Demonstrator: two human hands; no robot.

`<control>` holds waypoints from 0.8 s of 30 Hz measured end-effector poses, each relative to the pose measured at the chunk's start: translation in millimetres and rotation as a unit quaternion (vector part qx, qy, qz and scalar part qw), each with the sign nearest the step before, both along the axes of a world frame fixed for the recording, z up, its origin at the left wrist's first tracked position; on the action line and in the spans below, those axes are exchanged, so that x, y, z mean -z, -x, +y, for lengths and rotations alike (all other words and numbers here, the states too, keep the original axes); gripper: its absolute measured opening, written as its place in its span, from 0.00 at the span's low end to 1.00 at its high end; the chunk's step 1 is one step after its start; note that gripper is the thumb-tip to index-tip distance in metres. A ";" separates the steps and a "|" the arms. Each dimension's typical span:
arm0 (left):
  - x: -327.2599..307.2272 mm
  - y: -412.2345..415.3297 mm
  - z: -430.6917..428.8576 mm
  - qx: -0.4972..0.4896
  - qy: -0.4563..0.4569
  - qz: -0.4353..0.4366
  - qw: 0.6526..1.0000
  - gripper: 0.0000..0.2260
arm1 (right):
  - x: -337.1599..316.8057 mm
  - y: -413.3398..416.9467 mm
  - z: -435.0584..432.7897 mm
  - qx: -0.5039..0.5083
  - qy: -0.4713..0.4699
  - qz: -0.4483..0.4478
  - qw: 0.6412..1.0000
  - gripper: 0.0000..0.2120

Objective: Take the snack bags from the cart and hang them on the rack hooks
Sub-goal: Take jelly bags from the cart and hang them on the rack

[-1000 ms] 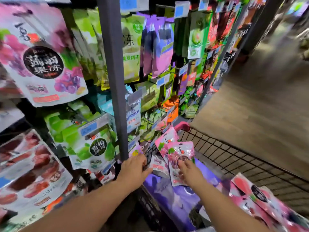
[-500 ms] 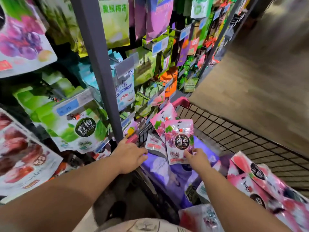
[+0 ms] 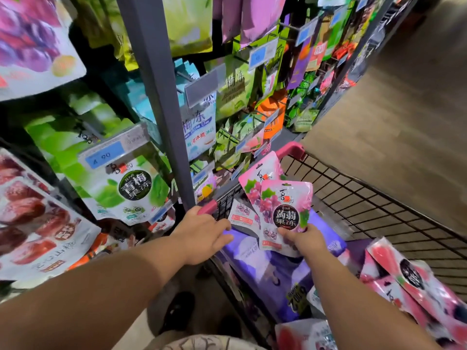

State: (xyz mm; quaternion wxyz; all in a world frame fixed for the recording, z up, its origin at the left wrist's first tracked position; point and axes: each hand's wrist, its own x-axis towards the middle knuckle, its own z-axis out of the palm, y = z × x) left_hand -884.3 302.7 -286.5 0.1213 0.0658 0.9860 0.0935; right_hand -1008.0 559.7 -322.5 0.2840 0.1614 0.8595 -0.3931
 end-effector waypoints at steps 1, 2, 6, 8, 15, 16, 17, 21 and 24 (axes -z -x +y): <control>-0.7 -0.3 0.4 0.000 -0.002 -0.001 1.000 0.25 | -1.2 -3.3 -0.1 0.008 0.021 -0.001 1.000 0.16; -2.1 -0.5 0.9 0.000 -0.003 -0.004 1.000 0.25 | -3.4 -6.5 -1.1 0.021 0.041 -0.002 0.999 0.15; -10.2 -1.4 3.1 -0.006 -0.020 -0.031 0.999 0.29 | -18.5 -17.1 -7.4 0.057 0.127 0.002 0.990 0.16; -15.1 -1.0 5.1 -0.021 -0.041 -0.034 0.998 0.32 | -32.6 -20.5 -12.5 0.057 0.194 0.014 0.979 0.15; -9.9 11.9 6.7 -0.176 -0.170 -0.075 0.967 0.48 | -63.3 -37.1 -51.2 -0.004 0.332 -0.003 0.943 0.20; -12.5 12.3 6.6 -0.190 -0.196 -0.076 0.959 0.46 | -65.3 -39.4 -57.9 -0.016 0.325 0.007 0.945 0.20; -17.1 11.9 7.1 -0.201 -0.225 -0.078 0.950 0.42 | -67.1 -41.5 -63.5 -0.026 0.322 0.019 0.946 0.20; -31.6 9.2 10.6 -0.200 -0.269 -0.073 0.939 0.34 | -73.7 -44.1 -74.7 -0.064 0.281 0.065 0.955 0.11; -23.0 8.6 10.1 -0.176 -0.238 -0.062 0.953 0.33 | -68.9 -43.6 -77.1 -0.093 0.250 0.075 0.961 0.10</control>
